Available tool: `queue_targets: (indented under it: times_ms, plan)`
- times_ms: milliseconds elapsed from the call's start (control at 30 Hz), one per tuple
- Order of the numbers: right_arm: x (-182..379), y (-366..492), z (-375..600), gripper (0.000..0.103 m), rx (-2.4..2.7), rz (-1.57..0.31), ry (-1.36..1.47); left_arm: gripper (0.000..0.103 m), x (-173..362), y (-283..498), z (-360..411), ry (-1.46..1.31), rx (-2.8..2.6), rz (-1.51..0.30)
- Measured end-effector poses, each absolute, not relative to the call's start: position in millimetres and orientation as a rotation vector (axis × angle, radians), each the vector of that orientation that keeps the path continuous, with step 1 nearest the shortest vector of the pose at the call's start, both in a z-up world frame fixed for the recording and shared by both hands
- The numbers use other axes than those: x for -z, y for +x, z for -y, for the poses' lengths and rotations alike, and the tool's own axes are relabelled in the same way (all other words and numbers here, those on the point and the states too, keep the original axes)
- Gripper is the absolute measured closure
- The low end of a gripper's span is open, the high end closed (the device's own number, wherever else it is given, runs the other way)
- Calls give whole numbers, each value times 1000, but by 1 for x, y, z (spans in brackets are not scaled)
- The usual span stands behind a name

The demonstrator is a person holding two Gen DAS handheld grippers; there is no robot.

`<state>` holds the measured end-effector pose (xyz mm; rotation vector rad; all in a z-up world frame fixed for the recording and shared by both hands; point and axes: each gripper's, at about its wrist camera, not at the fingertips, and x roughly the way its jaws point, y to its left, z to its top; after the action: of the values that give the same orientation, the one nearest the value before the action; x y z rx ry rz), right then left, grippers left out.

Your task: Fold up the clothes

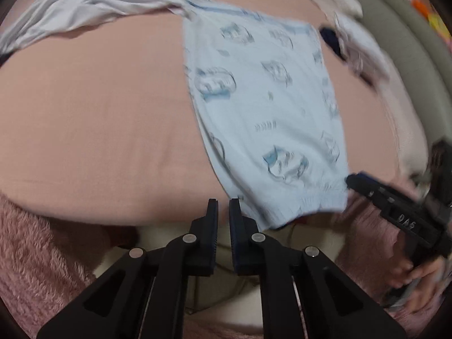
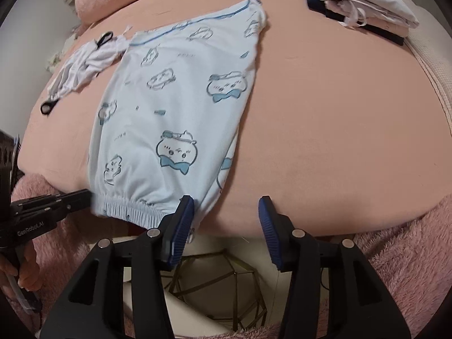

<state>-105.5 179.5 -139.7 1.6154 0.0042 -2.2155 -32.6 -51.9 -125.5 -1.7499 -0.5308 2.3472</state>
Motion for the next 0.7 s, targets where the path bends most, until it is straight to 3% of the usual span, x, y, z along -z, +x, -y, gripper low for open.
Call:
queue_targets:
  times_ms: [67, 167, 300, 467, 567, 700]
  plan:
    - [132, -111, -181, 55, 2231, 24, 1576, 94, 112, -39, 52, -1657, -2370, 545]
    - [127, -123, -162, 55, 2212, -21, 1528, 94, 117, -60, 27, -1631, -2353, 416]
    - [151, -133, -130, 56, 2150, -159, 1594, 94, 148, -69, 6, -1796, -2321, 224]
    - [148, -119, -147, 57, 2124, -172, 1536, 93, 136, -59, 23, -1806, -2398, 184]
    - [138, -124, -149, 58, 2148, -165, 1454, 92, 123, -72, 8, -1649, -2414, 165]
    - [145, -138, -133, 58, 2144, -188, 1486, 92, 133, -82, -13, -1638, -2383, 50]
